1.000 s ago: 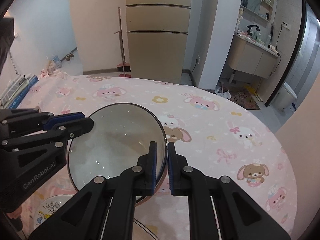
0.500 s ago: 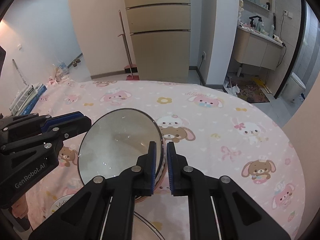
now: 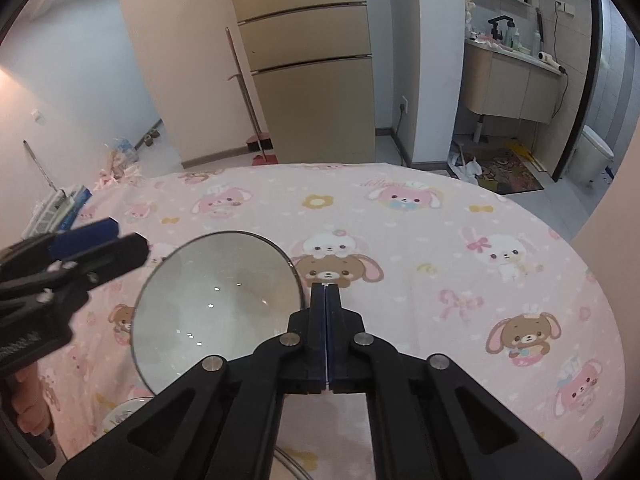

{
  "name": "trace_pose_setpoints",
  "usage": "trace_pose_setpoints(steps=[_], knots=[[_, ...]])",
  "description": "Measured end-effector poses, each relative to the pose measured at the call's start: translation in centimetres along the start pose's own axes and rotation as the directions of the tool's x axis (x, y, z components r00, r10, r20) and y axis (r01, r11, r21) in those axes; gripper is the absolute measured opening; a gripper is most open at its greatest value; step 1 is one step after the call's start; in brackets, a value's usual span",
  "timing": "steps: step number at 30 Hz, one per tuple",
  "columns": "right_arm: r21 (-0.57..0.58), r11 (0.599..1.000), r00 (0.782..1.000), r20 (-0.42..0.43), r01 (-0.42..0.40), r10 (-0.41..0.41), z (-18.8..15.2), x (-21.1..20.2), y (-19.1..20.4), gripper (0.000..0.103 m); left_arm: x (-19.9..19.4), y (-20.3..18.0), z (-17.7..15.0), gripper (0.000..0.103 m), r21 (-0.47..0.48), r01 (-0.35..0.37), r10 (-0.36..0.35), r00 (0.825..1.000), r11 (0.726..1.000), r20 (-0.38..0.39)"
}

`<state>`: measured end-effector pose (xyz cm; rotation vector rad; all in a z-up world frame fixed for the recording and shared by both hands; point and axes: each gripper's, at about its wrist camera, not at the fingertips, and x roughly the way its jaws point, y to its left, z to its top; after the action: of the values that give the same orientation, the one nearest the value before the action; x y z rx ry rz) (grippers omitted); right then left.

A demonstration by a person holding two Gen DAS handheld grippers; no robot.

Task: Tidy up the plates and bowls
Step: 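Lower the white bowl into the pink bowls and open both grippers, then grip the stacked bowls with both grippers and tilt the stack up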

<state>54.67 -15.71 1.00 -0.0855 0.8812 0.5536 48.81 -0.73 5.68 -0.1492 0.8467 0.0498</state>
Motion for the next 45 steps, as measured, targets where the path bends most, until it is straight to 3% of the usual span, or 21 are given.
trace_pose_setpoints(steps=[2,4,6,10,12,16,18,19,23,26,29,32,42,45], knots=[[0.015,1.000,1.000,0.024,-0.008,0.008,0.2,-0.9,0.0,0.000,0.1,0.2,0.0,0.061,-0.012,-0.003,0.003,1.000,1.000,-0.008],[0.026,0.999,0.998,0.048,-0.030,0.029,0.4,-1.7,-0.1,0.007,0.0,0.5,0.1,0.070,-0.025,0.002,-0.002,1.000,1.000,0.001],[0.037,0.998,0.998,0.047,-0.042,0.040,0.5,-2.1,-0.4,0.024,-0.4,0.5,0.1,0.072,-0.031,0.004,-0.003,1.000,1.000,0.012],[0.051,0.997,0.997,0.053,-0.051,0.049,0.7,-2.5,-0.9,0.031,-1.2,0.3,0.2,0.086,-0.017,-0.018,0.018,0.999,1.000,0.034],[0.060,0.997,0.998,0.048,-0.052,0.049,0.8,-2.6,-1.1,0.045,-1.7,0.3,0.3,0.086,-0.024,-0.024,0.025,0.998,0.999,0.060],[0.080,0.994,0.997,0.048,-0.071,0.068,0.9,-2.9,-1.4,0.064,-2.2,0.7,0.5,0.086,-0.066,0.051,-0.047,0.997,0.997,0.065],[0.088,0.993,0.996,0.051,-0.073,0.069,0.9,-3.1,-1.4,0.089,-2.2,1.1,0.6,0.086,-0.097,0.046,-0.039,0.997,0.994,0.064],[0.097,0.993,0.996,0.059,-0.073,0.067,0.9,-3.2,-1.5,0.092,-2.1,1.4,0.6,0.087,-0.117,0.036,-0.029,0.998,0.992,0.063],[0.127,0.990,0.997,0.056,-0.067,0.060,0.9,-3.1,-2.1,0.093,-0.7,2.3,0.3,0.089,-0.159,0.025,-0.024,1.000,0.987,0.006],[0.151,0.986,0.997,0.021,-0.076,0.074,0.8,-2.4,-2.6,0.093,0.9,2.8,0.0,0.089,-0.194,0.074,-0.086,0.995,0.978,-0.055],[0.179,0.974,0.988,-0.030,-0.142,0.150,0.5,-1.1,-2.8,0.093,2.2,3.0,-0.4,0.089,-0.238,0.119,-0.145,0.985,0.964,-0.097],[0.222,0.953,0.970,-0.085,-0.204,0.227,0.0,0.6,-2.9,0.092,3.0,2.9,-0.6,0.089,-0.235,0.107,-0.140,0.982,0.966,-0.125],[0.292,0.934,0.945,-0.191,-0.205,0.266,-1.8,4.7,-3.0,0.067,5.0,2.7,-1.3,0.089,-0.224,0.087,-0.130,0.975,0.971,-0.182],[0.302,0.930,0.937,-0.208,-0.211,0.280,-2.0,5.3,-2.9,0.066,5.8,2.1,-1.6,0.088,-0.198,0.091,-0.131,0.971,0.976,-0.198]])
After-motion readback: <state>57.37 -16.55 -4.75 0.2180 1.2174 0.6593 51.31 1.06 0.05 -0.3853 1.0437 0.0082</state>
